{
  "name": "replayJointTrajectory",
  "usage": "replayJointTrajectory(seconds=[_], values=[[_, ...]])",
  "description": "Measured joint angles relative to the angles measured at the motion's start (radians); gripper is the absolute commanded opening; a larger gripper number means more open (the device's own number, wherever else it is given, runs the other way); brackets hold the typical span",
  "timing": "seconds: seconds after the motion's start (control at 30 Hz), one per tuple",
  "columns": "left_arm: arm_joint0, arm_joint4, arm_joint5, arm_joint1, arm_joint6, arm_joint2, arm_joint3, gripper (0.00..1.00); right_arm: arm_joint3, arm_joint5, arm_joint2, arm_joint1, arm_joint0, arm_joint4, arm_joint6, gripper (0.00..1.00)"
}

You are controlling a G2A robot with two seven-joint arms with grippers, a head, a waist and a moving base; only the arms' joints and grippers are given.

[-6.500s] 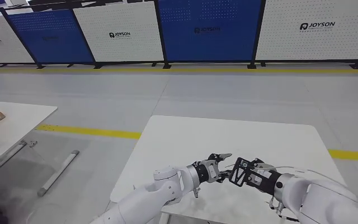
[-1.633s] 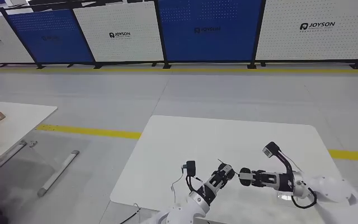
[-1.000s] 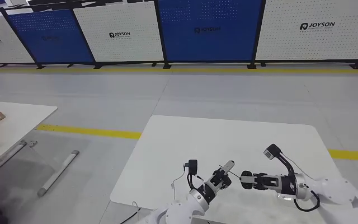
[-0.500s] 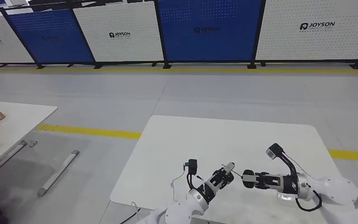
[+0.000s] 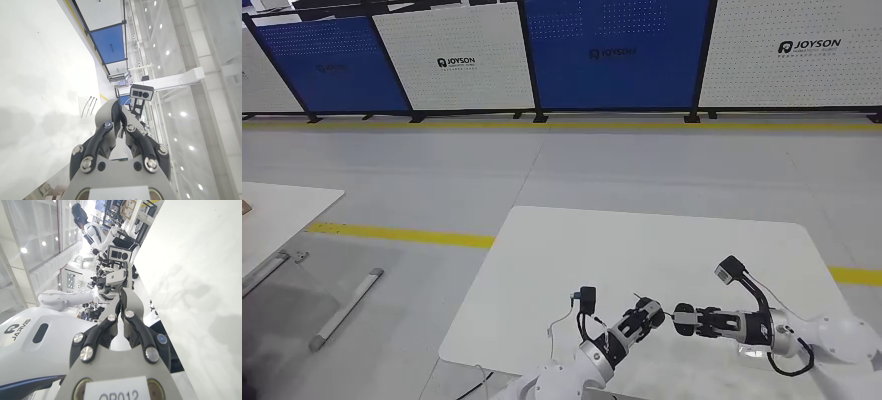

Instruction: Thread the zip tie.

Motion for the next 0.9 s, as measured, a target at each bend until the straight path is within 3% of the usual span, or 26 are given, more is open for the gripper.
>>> replayJointTrajectory(seconds=[0.1,0.17,0.23,0.27,0.3,0.6,0.63,0.67,0.8,0.9], values=[[0.006,0.001,-0.003,-0.001,-0.003,-0.005,-0.004,0.11,0.001,0.001,0.001,-0.002,-0.001,-0.003,0.002,0.0],[0.009,0.001,-0.004,-0.001,-0.003,-0.009,-0.006,0.18,0.002,0.002,0.002,-0.003,-0.001,-0.006,0.004,0.0],[0.012,0.0,-0.005,-0.002,-0.003,-0.013,-0.008,0.13,0.002,0.003,0.003,-0.004,-0.001,-0.009,0.006,0.0],[0.013,0.0,-0.005,-0.002,-0.004,-0.014,-0.009,0.03,0.002,0.004,0.003,-0.005,-0.001,-0.009,0.007,0.0],[0.014,0.001,-0.006,-0.003,-0.004,-0.015,-0.01,0.0,0.003,0.004,0.003,-0.005,-0.001,-0.01,0.007,0.0],[0.02,0.011,-0.006,-0.007,-0.01,-0.023,-0.011,0.0,-0.002,0.009,0.013,-0.009,-0.006,-0.017,0.012,0.0],[0.02,0.015,-0.005,-0.007,-0.01,-0.023,-0.011,0.0,-0.004,0.01,0.014,-0.009,-0.007,-0.017,0.013,0.31],[0.021,0.017,-0.005,-0.007,-0.01,-0.024,-0.011,0.0,-0.005,0.012,0.016,-0.009,-0.008,-0.016,0.015,1.0],[0.027,0.019,-0.009,-0.01,-0.002,-0.027,-0.012,0.0,-0.006,0.007,0.031,-0.009,-0.014,0.01,0.026,1.0],[0.036,-0.011,-0.01,-0.015,0.044,-0.034,-0.019,0.0,-0.001,-0.015,0.062,-0.005,-0.034,0.038,0.027,1.0]])
